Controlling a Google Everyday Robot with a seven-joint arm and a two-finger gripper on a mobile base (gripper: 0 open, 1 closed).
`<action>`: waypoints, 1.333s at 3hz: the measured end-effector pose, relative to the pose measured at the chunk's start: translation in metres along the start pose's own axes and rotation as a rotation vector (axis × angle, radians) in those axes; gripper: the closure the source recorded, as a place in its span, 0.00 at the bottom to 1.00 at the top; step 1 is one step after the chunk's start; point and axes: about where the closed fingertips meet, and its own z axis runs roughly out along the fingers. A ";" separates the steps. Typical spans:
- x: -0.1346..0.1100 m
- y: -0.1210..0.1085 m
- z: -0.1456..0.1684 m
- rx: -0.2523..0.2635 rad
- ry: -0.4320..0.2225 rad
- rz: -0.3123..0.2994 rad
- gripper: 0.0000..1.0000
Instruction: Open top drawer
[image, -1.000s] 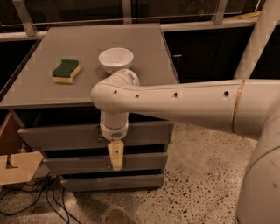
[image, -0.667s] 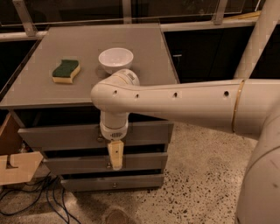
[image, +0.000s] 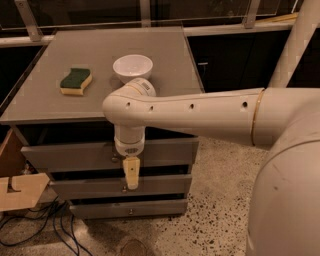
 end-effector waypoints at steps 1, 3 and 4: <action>0.007 -0.013 0.011 0.002 0.027 0.027 0.00; 0.027 -0.015 0.030 -0.022 0.057 0.075 0.23; 0.027 -0.015 0.030 -0.022 0.057 0.075 0.55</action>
Offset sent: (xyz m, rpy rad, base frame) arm 0.0326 -0.0362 -0.0491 -0.0806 0.0419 -0.1285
